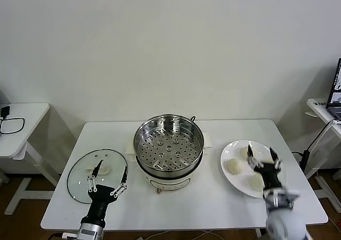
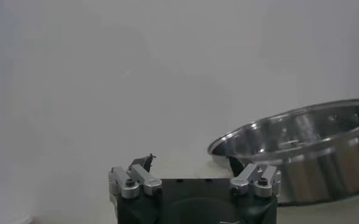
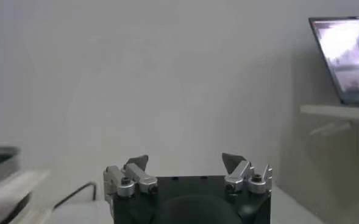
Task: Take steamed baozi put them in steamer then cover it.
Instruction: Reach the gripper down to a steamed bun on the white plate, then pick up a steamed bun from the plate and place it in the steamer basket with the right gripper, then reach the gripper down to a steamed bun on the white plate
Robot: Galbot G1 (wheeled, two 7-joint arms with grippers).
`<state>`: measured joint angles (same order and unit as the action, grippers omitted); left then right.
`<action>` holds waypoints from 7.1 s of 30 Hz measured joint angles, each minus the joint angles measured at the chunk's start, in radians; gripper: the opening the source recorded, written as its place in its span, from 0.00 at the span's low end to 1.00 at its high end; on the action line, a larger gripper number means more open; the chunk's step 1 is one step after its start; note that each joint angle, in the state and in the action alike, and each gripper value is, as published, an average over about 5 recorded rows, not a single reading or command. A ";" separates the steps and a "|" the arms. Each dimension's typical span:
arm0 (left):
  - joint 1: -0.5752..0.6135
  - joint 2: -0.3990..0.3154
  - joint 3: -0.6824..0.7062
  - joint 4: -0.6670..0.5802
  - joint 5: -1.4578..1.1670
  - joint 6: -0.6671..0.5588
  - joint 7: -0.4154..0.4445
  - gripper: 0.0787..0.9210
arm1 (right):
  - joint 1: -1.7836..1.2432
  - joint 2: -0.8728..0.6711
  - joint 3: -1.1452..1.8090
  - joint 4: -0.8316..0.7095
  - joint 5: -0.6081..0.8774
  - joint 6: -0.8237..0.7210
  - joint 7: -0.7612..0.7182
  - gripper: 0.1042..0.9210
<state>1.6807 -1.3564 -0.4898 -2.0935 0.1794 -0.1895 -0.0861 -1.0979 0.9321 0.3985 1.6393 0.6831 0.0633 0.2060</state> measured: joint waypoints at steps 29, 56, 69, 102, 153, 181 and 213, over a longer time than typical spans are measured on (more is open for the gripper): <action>0.006 -0.010 0.001 -0.051 -0.013 0.025 -0.012 0.88 | 1.046 -0.230 -0.820 -0.733 -0.494 0.033 -1.370 0.88; 0.022 -0.028 -0.004 -0.062 -0.026 0.025 -0.022 0.88 | 1.167 -0.007 -0.955 -1.044 -0.958 0.185 -1.500 0.88; 0.022 -0.030 -0.004 -0.056 -0.027 0.019 -0.026 0.88 | 1.141 0.047 -0.957 -1.105 -1.025 0.216 -1.447 0.88; 0.014 -0.030 -0.001 -0.069 -0.044 0.026 -0.032 0.88 | 1.301 -0.030 -1.087 -0.808 -0.881 0.361 -1.402 0.66; 0.029 -0.036 -0.009 -0.087 -0.064 0.007 -0.042 0.88 | 1.400 0.443 -1.274 -0.751 -1.175 0.742 -1.289 0.71; 0.027 -0.038 -0.001 -0.083 -0.072 0.013 -0.042 0.88 | 1.549 0.158 -1.355 -0.618 -0.770 0.433 -1.434 0.88; 0.028 -0.044 0.005 -0.083 -0.069 0.019 -0.043 0.88 | 1.349 -0.130 -1.519 -0.665 -0.457 -0.056 -1.403 0.88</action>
<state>1.7089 -1.4009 -0.4846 -2.1764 0.1105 -0.1709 -0.1295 0.2508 0.8022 -1.1202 0.9738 0.2260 0.0076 -1.1974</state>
